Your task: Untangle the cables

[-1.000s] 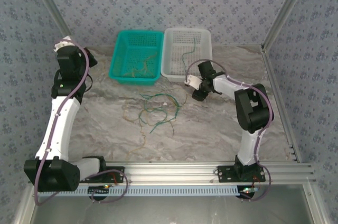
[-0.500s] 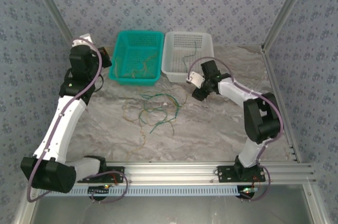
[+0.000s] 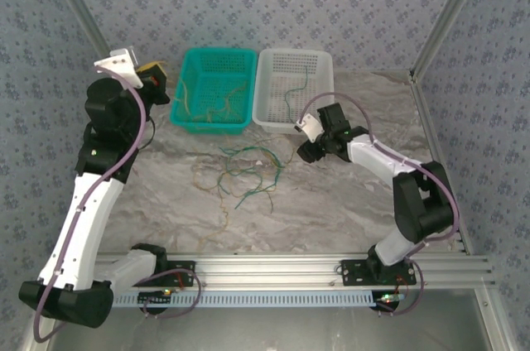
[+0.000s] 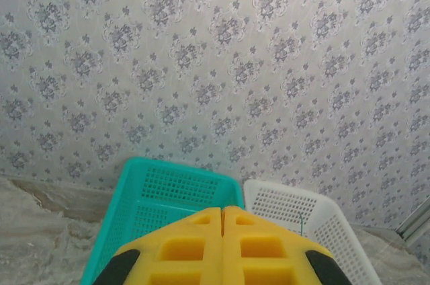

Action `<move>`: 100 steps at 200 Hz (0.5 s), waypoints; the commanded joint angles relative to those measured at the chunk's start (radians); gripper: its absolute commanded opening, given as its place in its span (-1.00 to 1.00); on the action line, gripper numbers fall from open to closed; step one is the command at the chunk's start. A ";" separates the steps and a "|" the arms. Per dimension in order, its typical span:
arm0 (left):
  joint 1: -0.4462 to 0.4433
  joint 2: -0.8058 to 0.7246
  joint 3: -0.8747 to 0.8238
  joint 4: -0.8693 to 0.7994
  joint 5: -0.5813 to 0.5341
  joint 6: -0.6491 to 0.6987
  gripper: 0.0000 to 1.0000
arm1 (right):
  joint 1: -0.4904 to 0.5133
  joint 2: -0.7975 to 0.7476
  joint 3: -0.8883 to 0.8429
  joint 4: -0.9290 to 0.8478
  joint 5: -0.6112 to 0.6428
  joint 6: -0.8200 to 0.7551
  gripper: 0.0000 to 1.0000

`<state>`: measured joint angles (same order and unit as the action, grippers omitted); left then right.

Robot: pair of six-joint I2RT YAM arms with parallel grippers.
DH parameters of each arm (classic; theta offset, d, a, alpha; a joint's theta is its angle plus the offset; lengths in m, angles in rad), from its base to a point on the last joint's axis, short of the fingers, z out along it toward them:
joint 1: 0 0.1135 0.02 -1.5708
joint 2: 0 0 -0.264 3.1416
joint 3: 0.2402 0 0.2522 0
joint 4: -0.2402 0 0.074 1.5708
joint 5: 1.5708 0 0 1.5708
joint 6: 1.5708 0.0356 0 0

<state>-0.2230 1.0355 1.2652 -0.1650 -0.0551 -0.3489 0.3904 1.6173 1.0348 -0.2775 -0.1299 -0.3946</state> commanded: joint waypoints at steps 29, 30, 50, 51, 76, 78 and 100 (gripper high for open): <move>-0.004 -0.010 0.030 0.085 0.163 -0.070 -1.00 | -0.003 0.072 0.019 0.108 0.116 0.072 0.17; -0.005 -0.011 0.031 0.088 0.171 -0.073 -1.00 | 0.000 0.073 0.018 0.108 0.114 0.067 0.17; -0.015 -0.025 0.066 0.178 0.319 -0.130 -1.00 | 0.036 0.100 -0.003 0.128 0.103 -0.014 0.20; -0.016 -0.025 0.069 0.184 0.328 -0.133 -1.00 | 0.036 0.100 -0.004 0.129 0.101 -0.017 0.20; -0.062 -0.014 0.116 0.344 0.505 -0.235 -1.00 | 0.053 0.089 -0.028 0.143 0.108 -0.038 0.23; -0.069 -0.011 0.120 0.355 0.516 -0.243 -1.00 | 0.052 0.087 -0.027 0.139 0.107 -0.034 0.23; -0.182 0.041 0.188 0.417 0.616 -0.249 -1.00 | 0.043 0.060 -0.023 0.116 0.085 -0.002 0.24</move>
<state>-0.3088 1.0492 1.3560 0.0616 0.3569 -0.5381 0.4416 1.7069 1.0214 -0.1604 -0.0372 -0.4004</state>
